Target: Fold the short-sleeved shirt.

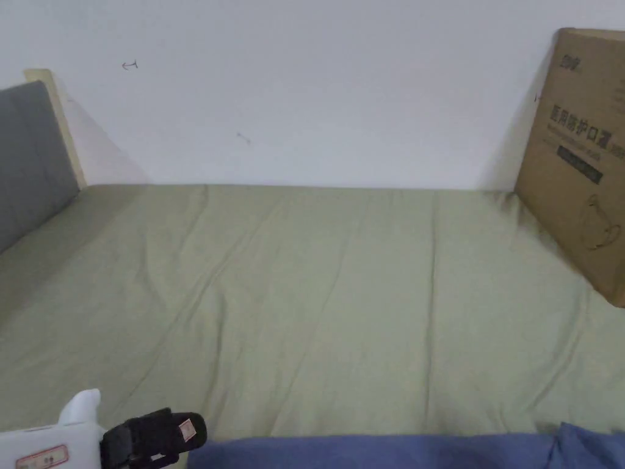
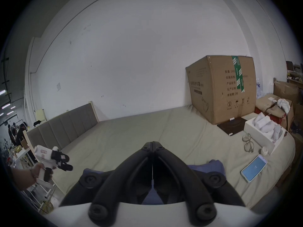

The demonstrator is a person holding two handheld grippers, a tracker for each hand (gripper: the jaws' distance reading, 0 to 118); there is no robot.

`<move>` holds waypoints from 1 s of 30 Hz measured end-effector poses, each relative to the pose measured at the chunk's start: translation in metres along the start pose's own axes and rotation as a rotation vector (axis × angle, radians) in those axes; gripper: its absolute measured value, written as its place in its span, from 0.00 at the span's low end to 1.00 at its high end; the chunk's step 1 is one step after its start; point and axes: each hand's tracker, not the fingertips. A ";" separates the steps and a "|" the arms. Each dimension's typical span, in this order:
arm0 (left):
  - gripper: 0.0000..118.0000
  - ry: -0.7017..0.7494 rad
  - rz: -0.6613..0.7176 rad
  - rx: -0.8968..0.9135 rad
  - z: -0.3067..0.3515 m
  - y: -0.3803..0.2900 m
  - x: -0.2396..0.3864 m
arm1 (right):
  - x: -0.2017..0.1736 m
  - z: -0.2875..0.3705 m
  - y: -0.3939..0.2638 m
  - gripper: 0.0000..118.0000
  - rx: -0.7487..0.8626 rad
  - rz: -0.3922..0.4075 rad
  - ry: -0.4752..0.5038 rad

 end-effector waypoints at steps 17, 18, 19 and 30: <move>0.04 -0.094 0.327 -0.127 -0.123 -0.048 -0.097 | -0.031 -0.031 -0.004 0.00 -0.159 -0.059 0.071; 0.04 -0.301 0.362 -0.024 -0.114 -0.042 -0.079 | -0.033 -0.032 -0.005 0.00 -0.165 -0.059 0.075; 0.04 -0.196 0.308 -0.063 -0.116 -0.037 -0.070 | -0.035 -0.032 -0.005 0.00 -0.173 -0.059 0.077; 0.05 0.897 -0.793 -0.075 -0.050 -0.052 0.067 | -0.042 -0.027 -0.010 0.00 -0.203 -0.057 0.148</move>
